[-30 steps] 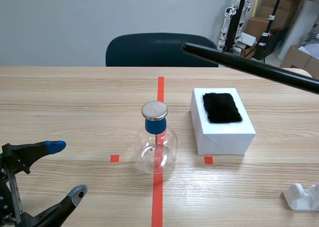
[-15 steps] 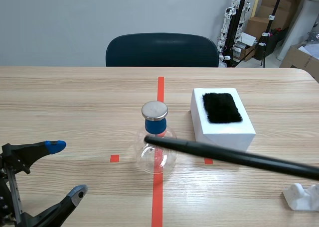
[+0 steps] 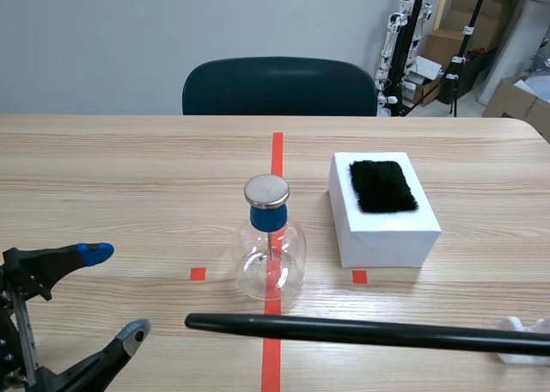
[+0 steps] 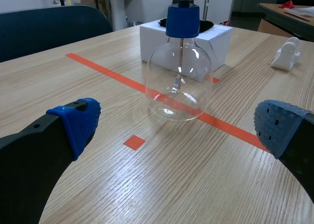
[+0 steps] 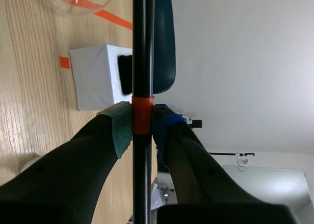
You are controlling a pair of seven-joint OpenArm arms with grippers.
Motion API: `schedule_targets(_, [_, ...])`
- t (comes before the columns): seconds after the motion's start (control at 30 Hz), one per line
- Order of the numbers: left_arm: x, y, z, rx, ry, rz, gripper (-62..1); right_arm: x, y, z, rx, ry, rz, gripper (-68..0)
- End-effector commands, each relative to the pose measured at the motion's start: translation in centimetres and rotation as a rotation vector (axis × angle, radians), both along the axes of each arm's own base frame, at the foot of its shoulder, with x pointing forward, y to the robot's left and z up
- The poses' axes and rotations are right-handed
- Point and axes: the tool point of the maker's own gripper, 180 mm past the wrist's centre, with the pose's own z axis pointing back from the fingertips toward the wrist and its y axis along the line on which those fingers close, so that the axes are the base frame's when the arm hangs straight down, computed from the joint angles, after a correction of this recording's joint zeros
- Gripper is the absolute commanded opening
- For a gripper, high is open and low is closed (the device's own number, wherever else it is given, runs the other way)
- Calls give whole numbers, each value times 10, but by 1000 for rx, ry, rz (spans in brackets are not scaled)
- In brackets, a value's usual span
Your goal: Do the electroscope experiment. hold the rod still at the electroscope
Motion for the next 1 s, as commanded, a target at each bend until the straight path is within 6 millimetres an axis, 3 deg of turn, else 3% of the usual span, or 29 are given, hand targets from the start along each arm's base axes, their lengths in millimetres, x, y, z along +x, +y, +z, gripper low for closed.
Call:
schedule_targets(0.0, [2, -2, 9, -28, -26, 1, 14, 7, 3, 9, 2, -48, 13, -679])
schedule_targets(0.97, [2, -2, 9, -28, -26, 1, 14, 9, 4, 9, -1, -58, 7, -679])
